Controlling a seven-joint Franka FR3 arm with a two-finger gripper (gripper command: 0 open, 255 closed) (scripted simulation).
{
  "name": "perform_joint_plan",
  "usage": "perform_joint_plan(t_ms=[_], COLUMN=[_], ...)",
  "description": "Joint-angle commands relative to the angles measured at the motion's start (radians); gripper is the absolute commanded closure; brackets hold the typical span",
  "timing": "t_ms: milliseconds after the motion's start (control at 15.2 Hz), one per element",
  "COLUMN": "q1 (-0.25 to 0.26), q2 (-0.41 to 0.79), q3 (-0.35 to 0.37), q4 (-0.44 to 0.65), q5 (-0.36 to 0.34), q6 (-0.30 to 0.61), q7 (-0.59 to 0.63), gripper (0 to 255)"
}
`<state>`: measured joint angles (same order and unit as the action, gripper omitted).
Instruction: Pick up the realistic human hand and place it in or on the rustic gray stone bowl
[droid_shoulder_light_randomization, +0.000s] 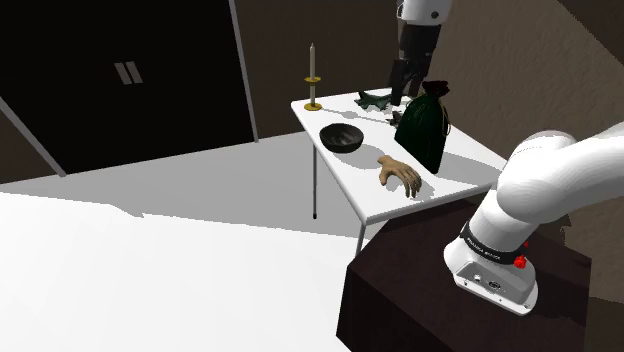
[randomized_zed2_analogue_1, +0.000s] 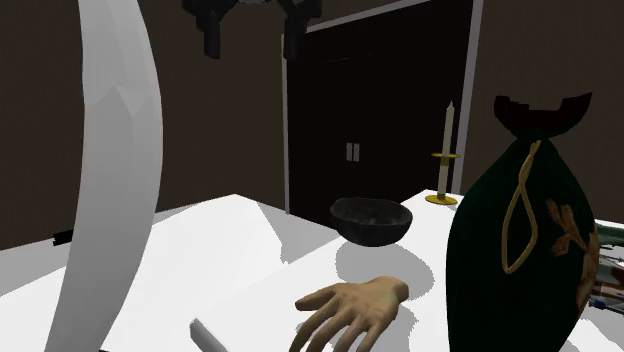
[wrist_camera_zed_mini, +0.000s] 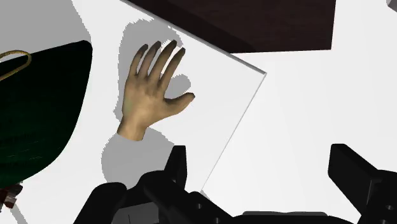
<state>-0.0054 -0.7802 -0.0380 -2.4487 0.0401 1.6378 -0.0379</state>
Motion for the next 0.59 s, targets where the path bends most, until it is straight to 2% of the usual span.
perform_joint_plan(t_ms=[0, 528], q1=[0.0, 0.062], q2=[0.0, 0.083], q3=[0.0, -0.105], q4=[0.0, -0.187], q5=[0.0, -0.142], q6=[0.0, 0.226], q7=[0.0, -0.365], gripper=[0, 0])
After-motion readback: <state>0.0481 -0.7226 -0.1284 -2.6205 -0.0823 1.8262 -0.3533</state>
